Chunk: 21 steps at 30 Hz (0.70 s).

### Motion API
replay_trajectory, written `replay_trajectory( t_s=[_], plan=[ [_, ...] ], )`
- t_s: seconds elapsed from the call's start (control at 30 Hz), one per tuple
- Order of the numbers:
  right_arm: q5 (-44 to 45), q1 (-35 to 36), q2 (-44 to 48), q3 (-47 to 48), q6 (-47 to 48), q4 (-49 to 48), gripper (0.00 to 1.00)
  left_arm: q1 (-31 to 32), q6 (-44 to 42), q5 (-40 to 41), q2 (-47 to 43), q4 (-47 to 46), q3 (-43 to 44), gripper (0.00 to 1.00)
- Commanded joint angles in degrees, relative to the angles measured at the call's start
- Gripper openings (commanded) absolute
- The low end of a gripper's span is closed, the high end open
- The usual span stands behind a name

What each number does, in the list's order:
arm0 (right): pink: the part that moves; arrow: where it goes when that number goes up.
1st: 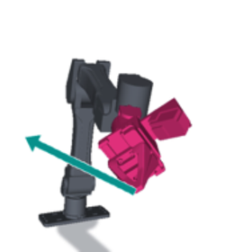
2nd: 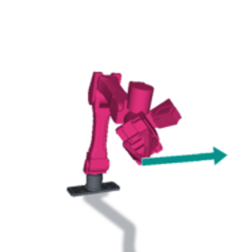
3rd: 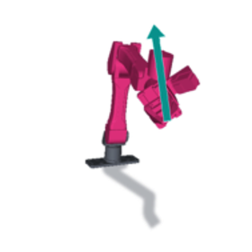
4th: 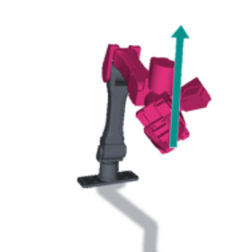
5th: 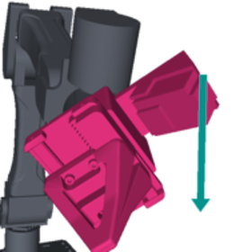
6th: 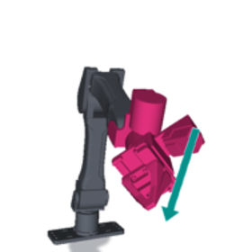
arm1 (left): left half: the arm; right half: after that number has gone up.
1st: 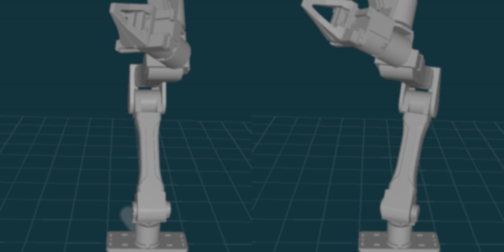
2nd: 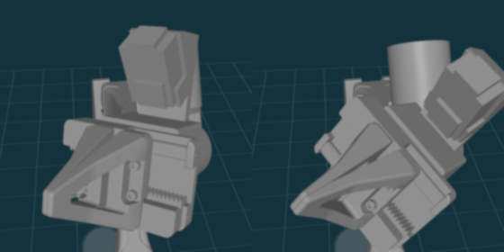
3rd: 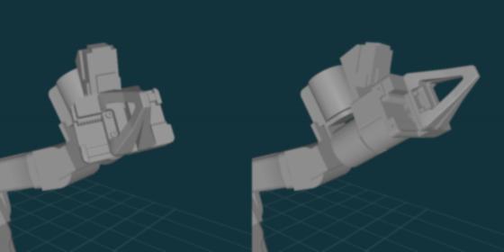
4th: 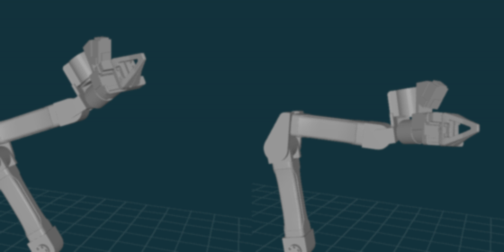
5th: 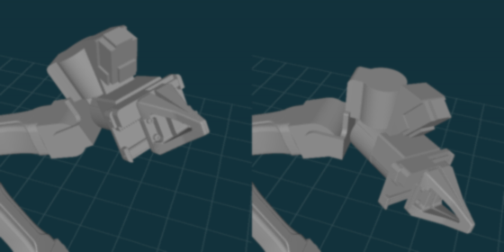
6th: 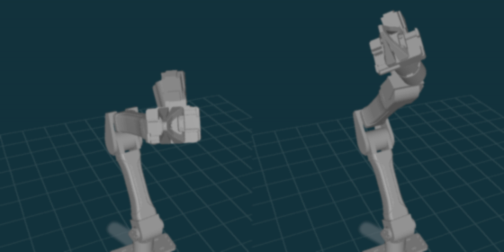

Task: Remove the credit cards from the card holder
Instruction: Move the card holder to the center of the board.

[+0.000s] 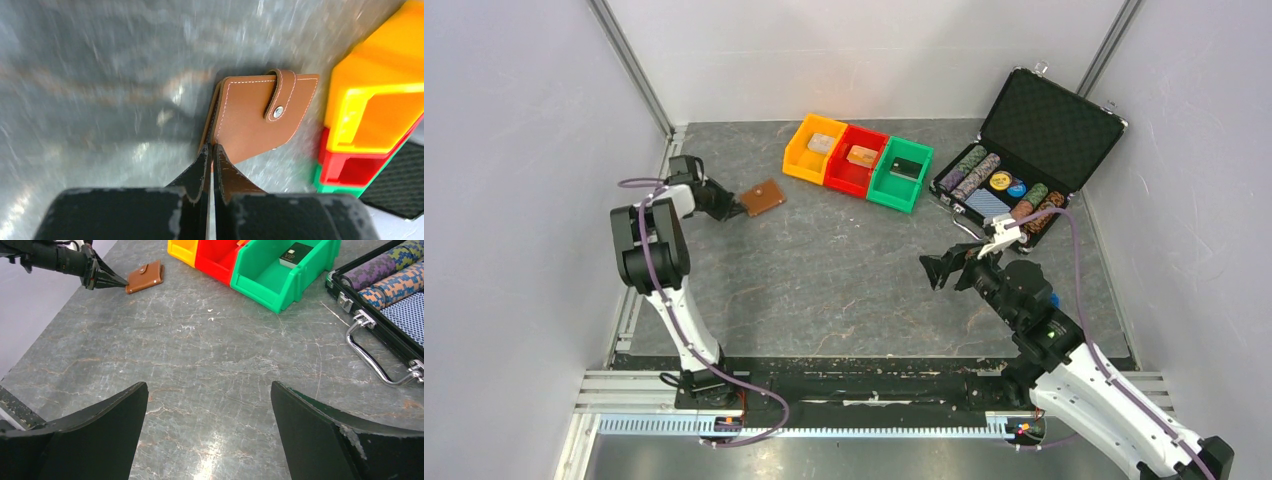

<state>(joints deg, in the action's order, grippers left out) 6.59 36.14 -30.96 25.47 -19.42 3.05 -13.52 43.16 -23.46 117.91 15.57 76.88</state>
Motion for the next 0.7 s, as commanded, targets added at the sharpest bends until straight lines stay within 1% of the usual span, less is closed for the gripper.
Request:
replay_trajectory(
  t_s=[0.0, 0.13, 0.23, 0.37, 0.47, 0.67],
  plan=[
    [1.4, 0.0, 1.2, 1.2, 2.8, 2.5, 0.96, 3.7, -2.8, 2.8, -6.4, 5.0, -7.2, 0.02],
    [1.1, -0.1, 1.9, 1.6, 3.3, 4.7, 0.96, 8.1, -5.4, 3.9, -9.3, 8.9, -10.2, 0.02],
    [0.1, 0.0, 3.0, 1.4, 3.1, 5.3, 0.96, 14.3, -7.2, 6.2, -12.9, 11.3, -13.5, 0.02],
    [-0.8, 0.0, 3.3, 1.6, 3.1, 6.3, 0.96, 22.1, -7.8, 6.3, -17.7, 11.5, -19.2, 0.02],
    [-1.1, 0.0, 3.5, 1.4, 3.2, 7.4, 0.96, 28.2, -7.8, 5.0, -21.4, 10.1, -23.0, 0.02],
    [-2.9, 0.0, 3.2, 0.6, 3.2, 9.0, 0.93, 37.1, -9.7, 2.2, -25.9, 10.0, -26.7, 0.02]
  ],
)
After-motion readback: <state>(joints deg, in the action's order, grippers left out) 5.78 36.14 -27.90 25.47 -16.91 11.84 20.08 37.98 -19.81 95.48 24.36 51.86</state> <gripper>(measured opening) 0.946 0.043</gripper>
